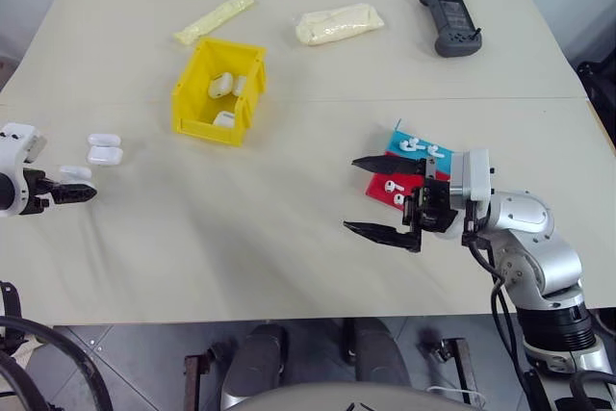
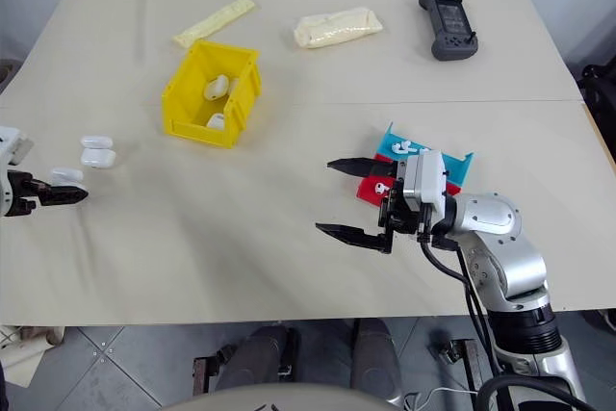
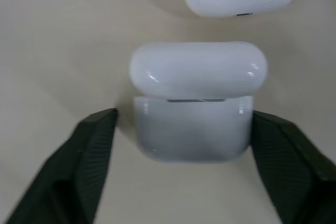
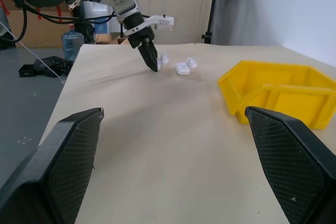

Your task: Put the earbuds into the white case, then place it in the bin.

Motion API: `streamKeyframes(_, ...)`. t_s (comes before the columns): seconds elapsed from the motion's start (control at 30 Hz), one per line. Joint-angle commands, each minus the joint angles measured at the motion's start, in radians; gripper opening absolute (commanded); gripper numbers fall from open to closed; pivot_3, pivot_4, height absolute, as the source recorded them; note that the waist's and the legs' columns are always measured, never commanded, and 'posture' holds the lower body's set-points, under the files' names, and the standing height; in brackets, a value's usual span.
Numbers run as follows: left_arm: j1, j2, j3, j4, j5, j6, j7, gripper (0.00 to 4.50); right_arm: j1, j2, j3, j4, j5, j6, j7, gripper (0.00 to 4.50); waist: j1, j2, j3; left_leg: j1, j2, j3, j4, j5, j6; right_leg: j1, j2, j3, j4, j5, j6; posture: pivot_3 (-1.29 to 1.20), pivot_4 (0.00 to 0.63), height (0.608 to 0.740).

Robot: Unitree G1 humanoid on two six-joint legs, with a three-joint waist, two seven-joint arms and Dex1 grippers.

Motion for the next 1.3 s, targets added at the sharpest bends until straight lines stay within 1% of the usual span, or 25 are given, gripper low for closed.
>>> streamKeyframes(0.03,0.008,0.001,-0.001,0.025,0.03,-0.005,-0.014,2.79,0.003,0.005,-0.008,-0.044,0.007,-0.019,-0.004,4.5,0.0,0.0,0.0,0.0,0.0,0.0,0.0,0.0,0.0,0.0,0.0,0.0,0.0,0.0,0.0,0.0,0.15,0.74)
streamKeyframes(0.17,0.017,0.001,0.02,0.028,0.024,-0.006,-0.02,2.79,0.006,0.004,-0.008,-0.042,0.005,-0.022,-0.004,4.5,-0.001,0.0,0.0,0.0,0.0,0.0,0.0,0.0,0.0,0.0,0.0,0.0,0.0,0.0,0.0,0.0,0.15,0.74)
streamKeyframes(0.27,0.054,-0.002,0.105,-0.048,-0.039,0.004,-0.013,2.79,0.011,0.003,-0.007,-0.043,0.004,-0.022,-0.003,4.5,-0.001,0.0,0.0,0.0,0.0,0.0,0.0,0.0,0.0,0.0,0.0,0.0,0.0,0.0,0.0,0.0,0.15,0.74)
streamKeyframes(0.33,0.109,-0.002,0.178,-0.133,-0.089,-0.013,-0.017,2.79,0.017,-0.001,-0.01,-0.046,0.006,-0.023,-0.001,4.5,-0.001,0.0,0.0,0.0,0.0,0.0,0.0,0.0,0.0,0.0,0.0,0.0,0.0,0.0,0.0,0.0,0.15,0.74)
streamKeyframes(0.37,0.151,-0.001,0.225,-0.191,-0.119,0.002,-0.015,2.79,0.019,-0.002,-0.012,-0.048,0.007,-0.022,0.0,4.5,-0.001,0.0,0.0,0.0,0.002,0.0,0.0,0.0,0.0,0.0,0.0,0.0,0.0,0.0,0.0,0.0,0.15,0.74)
streamKeyframes(0.5,0.403,-0.023,0.426,-0.487,-0.242,0.008,-0.049,2.79,0.023,-0.003,-0.016,-0.054,0.011,-0.021,-0.002,4.5,-0.006,0.0,0.0,0.0,0.005,-0.001,0.0,0.0,0.0,-0.001,-0.001,0.0,0.0,0.0,0.0,0.0,0.15,0.74)
streamKeyframes(0.53,0.482,-0.046,0.49,-0.566,-0.273,-0.028,-0.066,2.79,0.019,0.0,-0.016,-0.058,0.015,-0.023,-0.003,4.5,-0.008,0.0,0.0,0.0,0.005,-0.001,0.0,0.0,0.0,-0.001,-0.001,0.0,0.0,0.0,0.0,0.0,0.15,0.74)
streamKeyframes(0.6,0.636,-0.136,0.634,-0.751,-0.349,-0.141,-0.107,2.79,0.007,0.011,-0.022,-0.073,0.035,-0.019,-0.01,4.5,-0.012,0.0,0.0,0.0,0.006,-0.001,0.0,-0.001,0.0,-0.001,-0.001,0.001,0.0,0.0,-0.001,0.0,0.15,0.74)
streamKeyframes(0.63,0.68,-0.175,0.674,-0.813,-0.371,-0.18,-0.105,2.79,0.004,0.012,-0.024,-0.079,0.042,-0.015,-0.012,4.5,-0.011,0.0,0.0,0.0,0.006,-0.001,0.0,-0.001,0.0,-0.001,-0.001,0.001,0.0,0.0,-0.001,0.0,0.15,0.74)
streamKeyframes(0.7,0.716,-0.243,0.696,-0.904,-0.389,-0.241,-0.071,2.79,0.001,0.004,-0.031,-0.087,0.051,-0.006,-0.01,4.5,-0.005,0.0,0.0,0.0,0.007,-0.001,0.0,-0.001,-0.001,0.0,-0.001,0.0,-0.002,0.0,-0.001,0.0,0.15,0.74)
streamKeyframes(0.8,0.715,-0.331,0.681,-1.009,-0.42,-0.297,-0.022,2.79,0.002,-0.019,-0.045,-0.09,0.059,0.008,-0.009,4.5,0.014,-0.001,0.0,0.0,0.007,-0.002,0.002,-0.001,-0.001,0.001,-0.001,-0.001,-0.002,0.001,-0.002,0.0,0.15,0.74)
streamKeyframes(0.9,0.728,-0.456,0.572,-1.134,-0.436,-0.378,-0.013,2.79,0.015,-0.064,-0.093,-0.094,0.066,0.027,-0.019,4.5,0.025,0.0,0.0,0.0,0.005,-0.001,0.002,-0.001,0.0,0.002,-0.002,0.0,-0.002,0.002,-0.004,0.0,0.15,0.74)
streamKeyframes(0.97,0.719,-0.559,0.494,-1.189,-0.448,-0.443,-0.006,2.79,0.04,-0.095,-0.128,-0.106,0.072,0.04,-0.025,4.5,0.03,0.0,0.0,0.0,0.004,-0.001,0.002,-0.002,0.001,0.002,-0.003,0.0,-0.003,0.002,-0.004,0.0,0.15,0.74)
streamKeyframes(1.03,0.717,-0.636,0.405,-1.228,-0.443,-0.48,-0.006,2.79,0.075,-0.125,-0.164,-0.116,0.071,0.048,-0.026,4.5,0.029,-0.001,-0.001,0.0,0.004,-0.001,0.003,-0.002,0.002,0.003,-0.002,0.0,-0.004,0.002,-0.004,0.0,0.15,0.74)
streamKeyframes(1.17,0.721,-0.725,0.259,-1.258,-0.443,-0.514,-0.023,2.79,0.141,-0.181,-0.23,-0.124,0.058,0.04,-0.016,4.5,0.023,-0.001,-0.001,0.0,0.004,0.001,0.003,-0.003,0.002,0.003,-0.001,0.0,-0.004,0.002,-0.003,0.0,0.15,0.74)
streamKeyframes(1.3,0.686,-0.819,0.109,-1.243,-0.443,-0.575,-0.069,2.79,0.242,-0.228,-0.334,-0.127,0.045,0.032,-0.02,4.5,0.028,-0.001,-0.001,0.001,0.004,0.003,0.003,-0.003,0.002,0.003,0.0,0.0,-0.004,0.003,-0.003,0.0,0.15,0.74)
